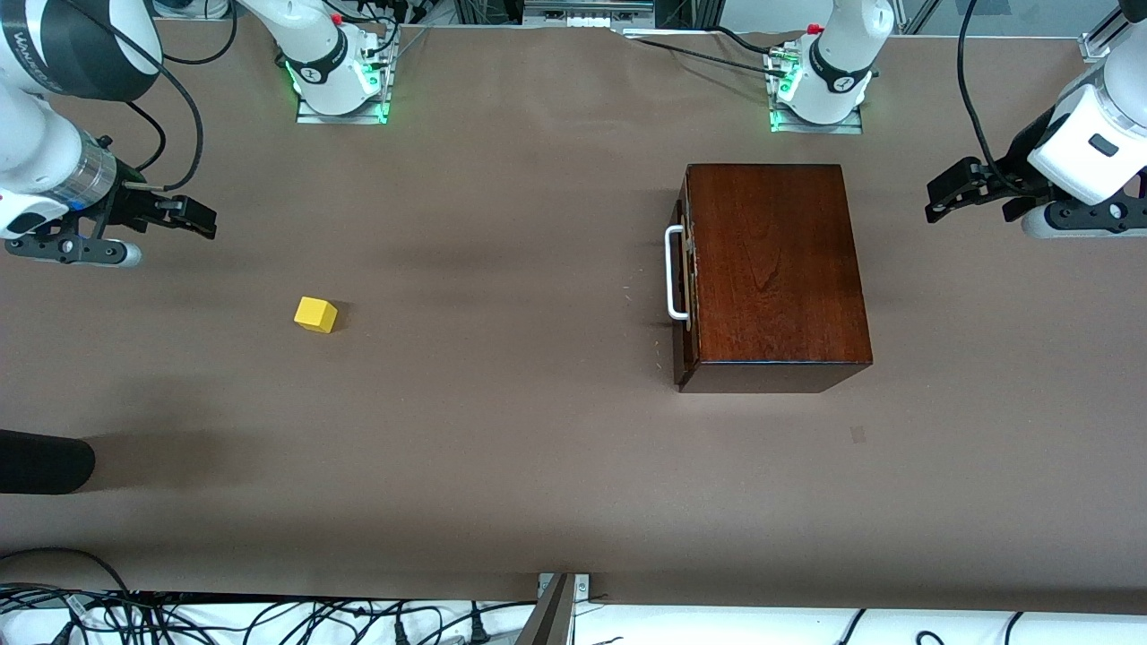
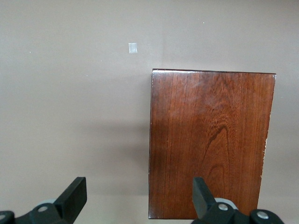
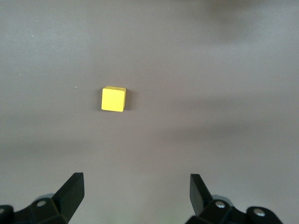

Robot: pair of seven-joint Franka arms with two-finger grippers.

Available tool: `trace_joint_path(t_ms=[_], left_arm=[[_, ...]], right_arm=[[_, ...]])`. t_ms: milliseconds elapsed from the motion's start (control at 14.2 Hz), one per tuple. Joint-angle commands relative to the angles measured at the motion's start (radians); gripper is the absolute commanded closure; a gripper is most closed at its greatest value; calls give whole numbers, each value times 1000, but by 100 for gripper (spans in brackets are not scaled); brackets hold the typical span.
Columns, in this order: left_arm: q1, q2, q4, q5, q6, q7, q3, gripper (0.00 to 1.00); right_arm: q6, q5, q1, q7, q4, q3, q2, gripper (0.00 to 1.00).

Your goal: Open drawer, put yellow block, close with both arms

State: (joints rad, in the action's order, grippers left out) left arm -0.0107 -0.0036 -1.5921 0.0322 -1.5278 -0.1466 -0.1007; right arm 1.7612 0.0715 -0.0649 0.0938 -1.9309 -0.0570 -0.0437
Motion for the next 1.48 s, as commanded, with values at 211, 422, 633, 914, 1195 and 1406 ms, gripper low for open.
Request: trace_joint_path(t_ms=[211, 422, 633, 914, 1195, 1406], left_arm=[[-8, 5, 6, 5, 0, 7, -2, 0], [-8, 5, 6, 3, 0, 7, -1, 0], [-8, 5, 6, 3, 1, 4, -2, 0], [-8, 5, 6, 3, 1, 5, -1, 0], [-6, 5, 7, 3, 0, 5, -1, 0], [-8, 7, 7, 3, -3, 9, -1, 0]], right_arm=[[-17, -6, -27, 1, 35, 17, 44, 0], [-16, -10, -27, 1, 56, 17, 64, 0], [-19, -10, -27, -5, 105, 17, 99, 0], [-19, -10, -27, -3, 118, 17, 107, 0], [-17, -12, -26, -9, 119, 17, 108, 0], [-17, -12, -27, -11, 119, 17, 108, 0]])
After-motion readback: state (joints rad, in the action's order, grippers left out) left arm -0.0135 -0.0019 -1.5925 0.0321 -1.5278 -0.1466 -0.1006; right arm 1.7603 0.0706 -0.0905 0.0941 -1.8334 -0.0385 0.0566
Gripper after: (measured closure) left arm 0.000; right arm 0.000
